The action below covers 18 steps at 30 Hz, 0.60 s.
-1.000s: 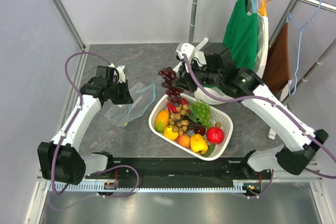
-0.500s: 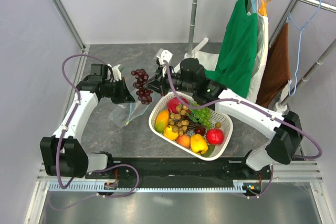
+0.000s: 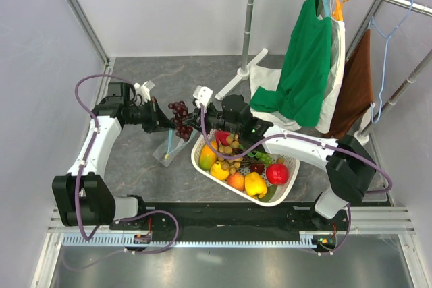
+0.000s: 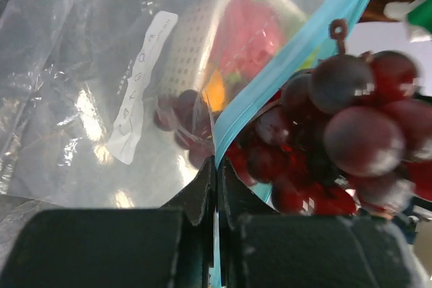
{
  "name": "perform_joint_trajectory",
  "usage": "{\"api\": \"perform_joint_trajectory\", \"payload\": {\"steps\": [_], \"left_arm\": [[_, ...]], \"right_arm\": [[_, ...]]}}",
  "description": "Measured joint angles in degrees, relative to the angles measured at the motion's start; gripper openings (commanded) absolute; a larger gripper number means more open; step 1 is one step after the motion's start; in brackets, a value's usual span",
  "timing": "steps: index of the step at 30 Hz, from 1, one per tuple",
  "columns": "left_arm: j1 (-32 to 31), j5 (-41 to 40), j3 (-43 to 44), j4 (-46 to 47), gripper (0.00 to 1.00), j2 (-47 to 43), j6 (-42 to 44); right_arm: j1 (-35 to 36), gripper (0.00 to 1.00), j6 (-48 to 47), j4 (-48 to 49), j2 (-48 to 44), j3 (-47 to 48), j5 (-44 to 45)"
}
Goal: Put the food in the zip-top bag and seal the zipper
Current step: Place the fake fruit in the zipper food storage bag.
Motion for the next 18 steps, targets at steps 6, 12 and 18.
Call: {"api": "perform_joint_trajectory", "payload": {"steps": [6, 12, 18], "left_arm": [[3.56, 4.83, 0.0, 0.0, 0.02, 0.0, -1.01], [3.98, 7.37, 0.0, 0.0, 0.02, 0.0, -1.57], [4.92, 7.58, 0.0, 0.0, 0.02, -0.17, -2.05]], "right_arm": [[0.09, 0.0, -5.64, 0.46, -0.02, -3.72, -1.49], [0.13, 0.82, -9.46, -7.67, 1.29, -0.59, -4.87], [0.13, 0.86, -7.23, -14.21, 2.16, 6.97, -6.62]]}}
